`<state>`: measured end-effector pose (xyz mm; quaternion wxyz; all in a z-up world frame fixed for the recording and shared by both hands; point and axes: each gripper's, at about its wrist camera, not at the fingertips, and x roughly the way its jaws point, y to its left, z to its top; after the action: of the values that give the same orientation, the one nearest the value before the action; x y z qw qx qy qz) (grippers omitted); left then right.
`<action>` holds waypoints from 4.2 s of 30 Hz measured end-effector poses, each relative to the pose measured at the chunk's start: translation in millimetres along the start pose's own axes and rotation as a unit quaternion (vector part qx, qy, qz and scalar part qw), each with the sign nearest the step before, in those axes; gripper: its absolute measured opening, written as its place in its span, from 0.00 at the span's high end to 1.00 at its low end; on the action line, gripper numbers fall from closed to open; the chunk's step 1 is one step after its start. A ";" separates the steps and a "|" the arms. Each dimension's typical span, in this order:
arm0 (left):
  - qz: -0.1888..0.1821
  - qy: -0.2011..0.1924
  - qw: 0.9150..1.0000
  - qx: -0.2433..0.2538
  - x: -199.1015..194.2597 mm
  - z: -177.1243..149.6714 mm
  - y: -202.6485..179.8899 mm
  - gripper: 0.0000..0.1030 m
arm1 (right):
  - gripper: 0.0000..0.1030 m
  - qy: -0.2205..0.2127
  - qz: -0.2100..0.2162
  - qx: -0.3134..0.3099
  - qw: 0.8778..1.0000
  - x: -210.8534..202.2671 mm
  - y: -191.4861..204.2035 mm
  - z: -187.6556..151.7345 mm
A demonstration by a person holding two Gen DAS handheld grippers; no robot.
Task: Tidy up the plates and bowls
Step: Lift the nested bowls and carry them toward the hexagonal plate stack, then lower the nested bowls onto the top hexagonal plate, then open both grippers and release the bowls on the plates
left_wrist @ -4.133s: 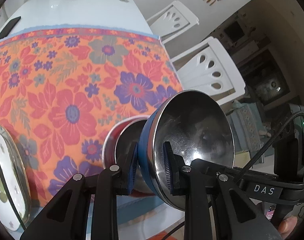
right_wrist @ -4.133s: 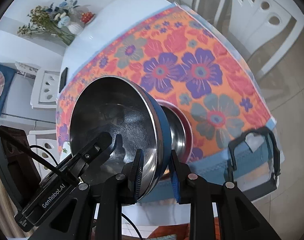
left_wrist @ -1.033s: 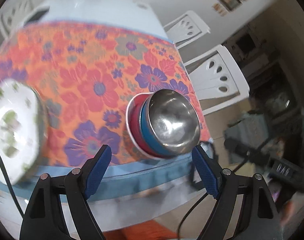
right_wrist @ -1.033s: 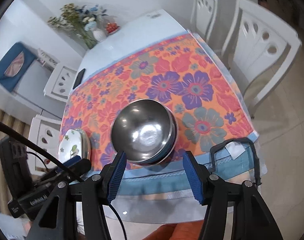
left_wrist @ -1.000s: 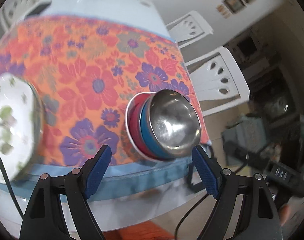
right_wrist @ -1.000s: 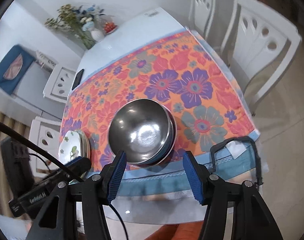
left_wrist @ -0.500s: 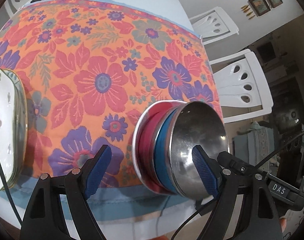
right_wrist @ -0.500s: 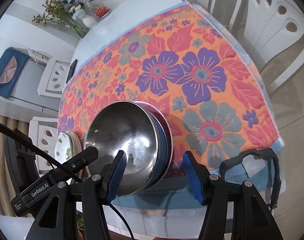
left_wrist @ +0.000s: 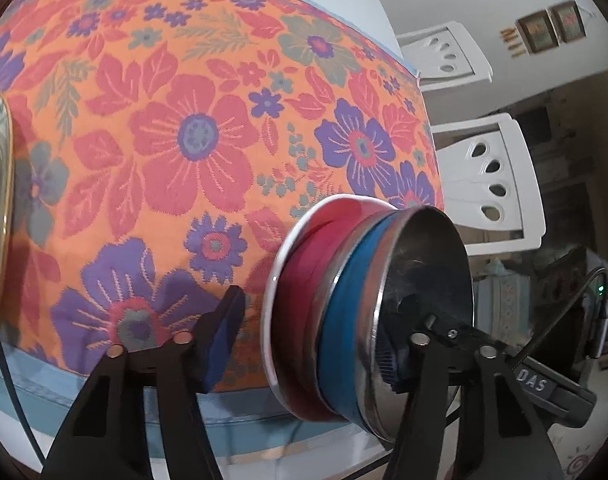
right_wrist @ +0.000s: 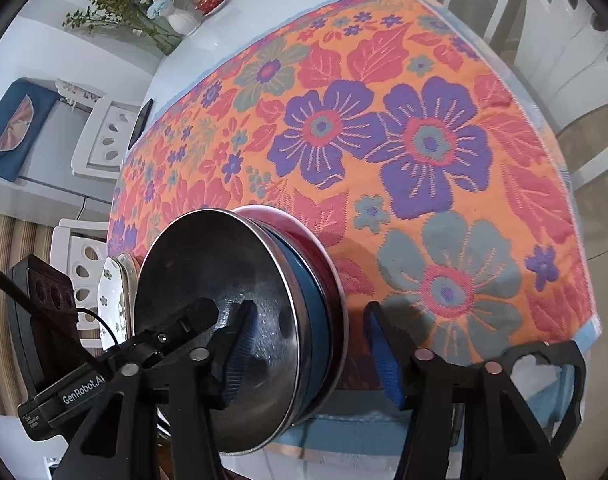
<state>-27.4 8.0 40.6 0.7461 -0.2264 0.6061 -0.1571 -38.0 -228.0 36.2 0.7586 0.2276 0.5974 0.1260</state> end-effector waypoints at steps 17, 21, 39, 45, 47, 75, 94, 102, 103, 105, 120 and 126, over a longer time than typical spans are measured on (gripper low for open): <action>-0.005 -0.016 1.000 -0.011 6.3 -3.8 0.7 0.62 | 0.58 0.011 0.041 0.004 0.999 19.8 -9.4 2.5; 0.005 -0.020 1.000 -0.003 3.5 -5.4 -1.5 0.62 | 0.58 0.004 0.029 -0.018 0.999 17.4 -1.7 0.4; 0.012 -0.108 0.994 0.028 -129.2 23.7 31.5 0.62 | 0.58 -0.064 0.015 -0.070 0.995 -19.2 131.1 0.6; 0.034 -0.136 0.990 0.024 -191.9 31.8 82.0 0.62 | 0.58 -0.070 0.034 -0.104 0.992 -5.9 218.5 -3.2; 0.043 -0.141 0.989 0.019 -206.4 32.7 103.7 0.62 | 0.58 -0.066 0.041 -0.112 0.991 5.3 243.5 -6.6; 0.017 -0.049 0.998 -0.035 -177.4 32.6 241.2 0.63 | 0.58 0.009 -0.024 -0.085 0.996 122.0 307.6 -41.1; 0.007 -0.093 0.996 -0.013 -211.9 40.4 241.6 0.58 | 0.58 -0.007 0.001 -0.066 0.998 99.2 302.3 -34.3; 0.020 -0.126 0.992 0.022 -242.4 35.3 226.2 0.58 | 0.52 -0.052 -0.015 -0.082 0.995 62.2 314.2 -46.9; 0.024 -0.132 0.990 0.030 -247.2 34.2 222.5 0.58 | 0.50 -0.061 -0.020 -0.086 0.994 56.5 316.7 -50.0; 0.036 -0.148 0.987 0.053 -259.0 30.6 210.6 0.54 | 0.47 -0.083 -0.032 -0.100 0.991 43.6 325.0 -58.5; 0.153 -0.272 0.948 0.067 -304.9 -28.3 185.9 0.35 | 0.35 -0.115 -0.123 -0.140 0.976 23.8 362.0 -120.9; 0.207 -0.300 0.926 0.101 -307.4 -41.9 174.2 0.33 | 0.35 -0.118 -0.136 -0.145 0.973 23.5 366.4 -134.8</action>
<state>-141.6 306.0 197.9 0.9281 -0.0559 0.3678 0.0154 -132.3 126.0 173.4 0.8586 0.0453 0.5045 0.0787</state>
